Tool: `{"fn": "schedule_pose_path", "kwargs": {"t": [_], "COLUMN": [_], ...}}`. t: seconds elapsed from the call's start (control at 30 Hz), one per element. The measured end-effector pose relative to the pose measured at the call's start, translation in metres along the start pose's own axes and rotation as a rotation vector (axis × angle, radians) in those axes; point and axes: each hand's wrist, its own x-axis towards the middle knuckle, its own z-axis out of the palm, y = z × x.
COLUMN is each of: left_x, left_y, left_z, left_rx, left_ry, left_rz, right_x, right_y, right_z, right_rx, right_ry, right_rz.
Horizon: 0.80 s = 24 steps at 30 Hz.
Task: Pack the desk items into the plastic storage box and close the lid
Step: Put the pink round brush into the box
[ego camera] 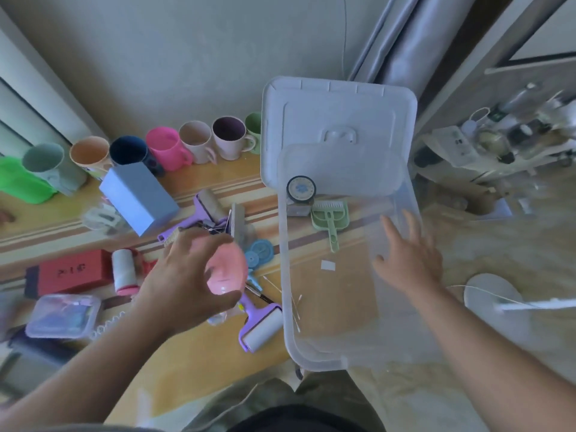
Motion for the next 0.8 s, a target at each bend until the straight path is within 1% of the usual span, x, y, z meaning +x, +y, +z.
{"fn": "schedule_pose_path", "kwargs": {"t": [0.07, 0.1, 0.17, 0.23, 0.3, 0.33, 0.37, 0.43, 0.47, 0.5, 0.53, 0.63, 0.67, 0.73, 0.8], "left_x": [0.036, 0.055, 0.091, 0.122, 0.150, 0.161, 0.171, 0.184, 0.189, 0.192, 0.194, 0.199, 0.202, 0.209, 0.212], "left_y": [0.044, 0.068, 0.113, 0.147, 0.168, 0.176, 0.180, 0.184, 0.182, 0.179, 0.177, 0.182, 0.186, 0.189, 0.185], "left_z": [-0.015, -0.015, 0.000, 0.032, 0.072, 0.092, 0.109, 0.137, 0.147, 0.155, 0.162, 0.170, 0.172, 0.175, 0.174], "left_rx": [-0.063, -0.098, -0.155, -0.196, -0.298, -0.415, -0.592, -1.076, -1.324, -1.507, -1.606, -1.807, -1.840, -1.787, -1.634], "left_ry": [0.082, 0.086, 0.029, -0.101, -0.275, -0.350, -0.412, -0.535, -0.619, -0.681, -0.725, -0.888, -0.907, -0.848, -0.780], "left_rz": [0.159, 0.226, 0.311, 0.298, 0.185, 0.075, -0.080, -0.458, -0.600, -0.699, -0.732, -0.595, -0.570, -0.578, -0.615], "right_x": [0.001, 0.001, 0.003, 0.006, 0.011, 0.013, 0.015, 0.016, 0.015, 0.015, 0.015, 0.023, 0.026, 0.031, 0.032], "right_y": [0.003, 0.006, 0.016, 0.026, 0.035, 0.038, 0.041, 0.044, 0.043, 0.042, 0.040, 0.039, 0.040, 0.043, 0.043], "right_z": [-0.003, -0.004, -0.005, -0.004, -0.003, -0.002, 0.000, 0.003, 0.005, 0.007, 0.006, -0.001, -0.003, -0.005, -0.004], "right_rx": [0.106, 0.183, 0.339, 0.424, 0.426, 0.403, 0.376, 0.335, 0.325, 0.323, 0.326, 0.345, 0.356, 0.355, 0.321], "right_ry": [0.037, 0.068, 0.125, 0.130, 0.081, 0.055, 0.034, 0.021, 0.035, 0.056, 0.074, 0.064, 0.062, 0.060, 0.025], "right_rz": [-0.008, -0.014, -0.035, -0.060, -0.072, -0.080, -0.087, -0.101, -0.116, -0.134, -0.149, -0.149, -0.161, -0.205, -0.229]}}
